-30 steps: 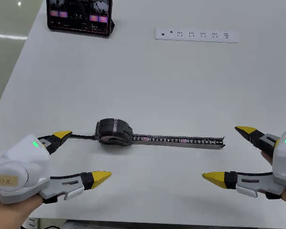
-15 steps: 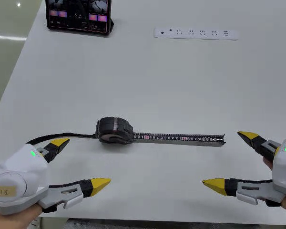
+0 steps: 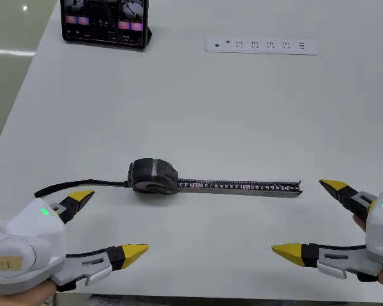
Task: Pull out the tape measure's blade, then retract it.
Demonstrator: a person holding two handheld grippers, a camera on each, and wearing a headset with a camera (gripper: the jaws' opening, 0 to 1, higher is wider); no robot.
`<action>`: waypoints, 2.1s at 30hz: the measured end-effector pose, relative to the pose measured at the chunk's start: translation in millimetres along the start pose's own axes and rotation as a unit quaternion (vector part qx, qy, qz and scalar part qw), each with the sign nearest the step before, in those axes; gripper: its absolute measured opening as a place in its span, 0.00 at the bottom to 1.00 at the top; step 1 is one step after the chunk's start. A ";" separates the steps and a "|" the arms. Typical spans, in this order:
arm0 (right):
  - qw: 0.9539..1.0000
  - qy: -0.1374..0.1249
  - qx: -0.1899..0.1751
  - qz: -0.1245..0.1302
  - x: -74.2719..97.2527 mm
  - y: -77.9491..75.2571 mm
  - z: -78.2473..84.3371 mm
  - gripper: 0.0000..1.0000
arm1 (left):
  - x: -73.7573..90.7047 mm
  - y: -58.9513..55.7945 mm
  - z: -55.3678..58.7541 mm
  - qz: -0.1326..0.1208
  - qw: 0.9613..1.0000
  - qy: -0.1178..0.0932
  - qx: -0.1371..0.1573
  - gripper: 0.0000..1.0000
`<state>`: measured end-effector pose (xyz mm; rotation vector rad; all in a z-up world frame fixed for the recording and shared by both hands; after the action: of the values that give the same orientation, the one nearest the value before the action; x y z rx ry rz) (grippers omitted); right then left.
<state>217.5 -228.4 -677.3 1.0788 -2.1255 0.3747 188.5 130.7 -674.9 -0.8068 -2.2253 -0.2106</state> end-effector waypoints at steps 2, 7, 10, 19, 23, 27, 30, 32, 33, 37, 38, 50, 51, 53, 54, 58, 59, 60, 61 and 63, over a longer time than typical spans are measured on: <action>1.000 0.001 0.000 -0.001 -0.5 0.5 0.8 0.94 | 0.5 0.5 0.3 -0.001 1.000 -0.001 0.002 0.82; 1.000 0.000 0.001 -0.002 0.1 2.4 0.3 0.94 | 1.1 0.9 0.9 -0.003 1.000 0.000 0.003 0.82; 1.000 -0.001 0.000 -0.002 0.2 4.1 0.6 0.94 | 1.0 0.7 1.2 -0.005 1.000 0.000 0.004 0.82; 1.000 -0.003 0.000 -0.002 -0.4 5.2 1.8 0.94 | 1.6 0.4 1.9 -0.008 1.000 -0.001 0.009 0.82; 1.000 -0.002 0.000 -0.002 -0.7 5.5 1.4 0.94 | 2.4 -1.4 2.6 -0.007 1.000 0.000 0.011 0.82; 1.000 -0.002 0.000 -0.002 -0.3 5.4 1.5 0.94 | 2.9 -1.3 4.0 -0.007 1.000 0.002 0.012 0.82; 1.000 -0.001 0.001 -0.002 -0.2 5.0 1.5 0.94 | 3.7 -1.4 4.4 -0.008 1.000 0.003 0.012 0.82; 1.000 -0.001 0.001 -0.002 -0.3 4.3 1.3 0.94 | 4.5 -1.5 4.4 -0.009 1.000 0.003 0.013 0.82; 1.000 0.000 0.001 -0.001 -0.1 4.5 0.8 0.94 | 4.7 -1.6 4.4 -0.009 1.000 0.003 0.013 0.82; 1.000 0.000 0.003 -0.002 -0.3 4.1 -0.3 0.94 | 5.6 -2.0 4.1 -0.009 1.000 0.004 0.013 0.82; 1.000 0.000 0.003 -0.002 -0.3 4.1 -0.7 0.94 | 6.0 -2.0 3.8 -0.009 1.000 0.004 0.013 0.82; 1.000 -0.003 0.007 0.000 -0.6 0.1 -6.4 0.94 | 7.1 1.4 0.9 -0.011 1.000 0.003 0.014 0.82; 1.000 -0.002 0.007 0.000 -0.6 0.0 -6.0 0.94 | 6.8 1.4 1.0 -0.011 1.000 0.004 0.014 0.82; 1.000 -0.003 0.007 -0.001 -0.2 0.3 -5.5 0.94 | 6.1 1.3 1.1 -0.010 1.000 0.004 0.015 0.82; 1.000 -0.002 0.007 -0.001 0.0 0.4 -5.3 0.94 | 5.7 1.3 1.2 -0.010 1.000 0.004 0.015 0.82; 1.000 -0.002 0.005 0.000 0.6 0.4 -3.7 0.94 | 4.2 1.3 0.6 -0.009 1.000 0.005 0.013 0.82; 1.000 -0.001 0.004 -0.001 0.5 0.3 -3.3 0.94 | 4.0 1.4 0.3 -0.009 1.000 0.005 0.013 0.82; 1.000 -0.001 0.005 0.000 0.5 0.2 -3.2 0.94 | 3.5 1.9 -0.2 -0.008 1.000 0.005 0.013 0.82; 1.000 -0.001 0.005 0.000 0.4 0.0 -3.1 0.94 | 3.2 2.0 -0.7 -0.008 1.000 0.004 0.013 0.82; 1.000 -0.003 0.004 0.000 0.3 -0.3 -3.3 0.94 | 2.2 2.0 -1.5 -0.007 1.000 0.003 0.013 0.82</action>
<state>219.1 -227.0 -674.7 1.0859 -2.1301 0.3807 189.5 132.8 -672.5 -0.7747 -2.2241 -0.1904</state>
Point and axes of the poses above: the centre of the closed fingertips' face, and the gripper's own axes: x roughly backward along the fingers, y roughly to its left, z roughly out of its underside, the point moved 7 cm from there along x, roughly backward along the fingers, and after that the axes turned 7 degrees about y, right-handed, at the moved point
